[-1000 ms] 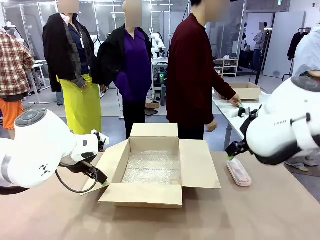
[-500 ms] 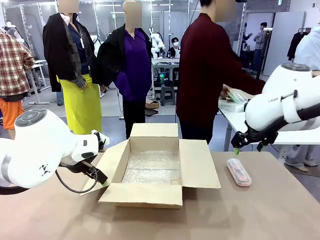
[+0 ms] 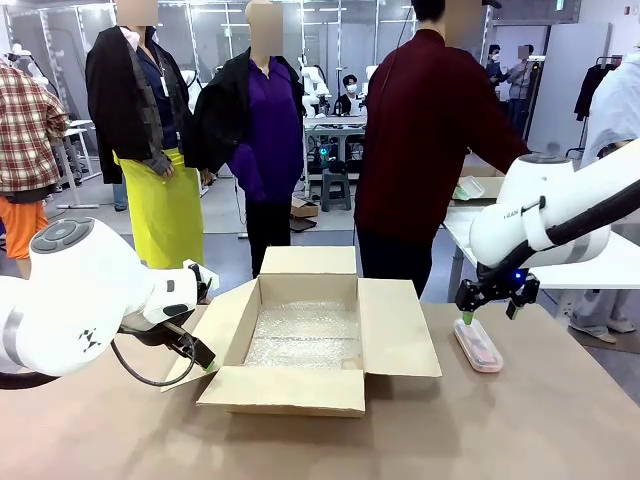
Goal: Pack the glasses set securely to prepare it for shipping.
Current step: Place the Glasses case inside the Package Box.
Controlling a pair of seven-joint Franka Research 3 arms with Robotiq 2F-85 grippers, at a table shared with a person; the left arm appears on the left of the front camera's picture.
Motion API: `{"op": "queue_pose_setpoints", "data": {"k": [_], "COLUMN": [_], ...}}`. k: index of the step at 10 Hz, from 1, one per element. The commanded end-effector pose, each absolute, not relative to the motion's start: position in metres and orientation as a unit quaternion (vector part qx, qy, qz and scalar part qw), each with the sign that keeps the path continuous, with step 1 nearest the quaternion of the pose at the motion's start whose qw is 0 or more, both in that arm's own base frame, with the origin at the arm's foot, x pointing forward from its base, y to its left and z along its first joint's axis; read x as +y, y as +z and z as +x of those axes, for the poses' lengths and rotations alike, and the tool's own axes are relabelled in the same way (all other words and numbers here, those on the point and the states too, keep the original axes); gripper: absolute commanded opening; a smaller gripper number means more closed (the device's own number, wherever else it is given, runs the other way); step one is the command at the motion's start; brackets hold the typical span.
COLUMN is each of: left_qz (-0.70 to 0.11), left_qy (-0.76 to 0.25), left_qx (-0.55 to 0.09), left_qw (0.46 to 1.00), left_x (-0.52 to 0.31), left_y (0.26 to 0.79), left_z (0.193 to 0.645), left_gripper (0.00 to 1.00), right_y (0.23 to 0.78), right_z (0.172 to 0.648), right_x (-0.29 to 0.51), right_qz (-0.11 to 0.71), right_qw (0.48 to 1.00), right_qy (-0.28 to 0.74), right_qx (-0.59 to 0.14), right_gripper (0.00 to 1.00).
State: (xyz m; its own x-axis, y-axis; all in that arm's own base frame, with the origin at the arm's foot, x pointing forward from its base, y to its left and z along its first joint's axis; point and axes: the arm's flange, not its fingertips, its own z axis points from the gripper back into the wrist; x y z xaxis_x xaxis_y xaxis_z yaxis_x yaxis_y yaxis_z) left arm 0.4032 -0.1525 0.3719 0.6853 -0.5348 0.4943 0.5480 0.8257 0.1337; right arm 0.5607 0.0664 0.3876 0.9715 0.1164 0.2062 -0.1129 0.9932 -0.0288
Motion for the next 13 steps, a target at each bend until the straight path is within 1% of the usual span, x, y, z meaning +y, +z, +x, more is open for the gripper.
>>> {"op": "queue_pose_setpoints", "data": {"k": [1,6,9,13], "left_qz": [-0.013,-0.013,-0.013,-0.013], "left_qy": [-0.294,-0.294,-0.294,-0.294], "left_qx": [-0.265,-0.265,-0.265,-0.265], "left_qw": [0.918,0.918,0.918,0.918], "left_x": [-0.152,-0.152,-0.152,-0.152], "left_y": [0.372,0.372,0.372,0.372], "left_z": [0.403,0.403,0.403,0.403], "left_gripper": [1.00,1.00,1.00,1.00], "right_y": [0.375,0.333,0.328,0.318], "right_z": [0.572,0.586,0.593,0.605], "right_x": [0.069,0.064,0.064,0.071], "right_qz": [-0.011,-0.019,-0.016,-0.004], "right_qw": [0.994,0.997,0.996,0.997], "right_qy": [0.044,0.031,0.022,0.009], "right_qx": [-0.097,-0.073,-0.086,-0.076], "right_gripper": [1.00,1.00,1.00,1.00]}}
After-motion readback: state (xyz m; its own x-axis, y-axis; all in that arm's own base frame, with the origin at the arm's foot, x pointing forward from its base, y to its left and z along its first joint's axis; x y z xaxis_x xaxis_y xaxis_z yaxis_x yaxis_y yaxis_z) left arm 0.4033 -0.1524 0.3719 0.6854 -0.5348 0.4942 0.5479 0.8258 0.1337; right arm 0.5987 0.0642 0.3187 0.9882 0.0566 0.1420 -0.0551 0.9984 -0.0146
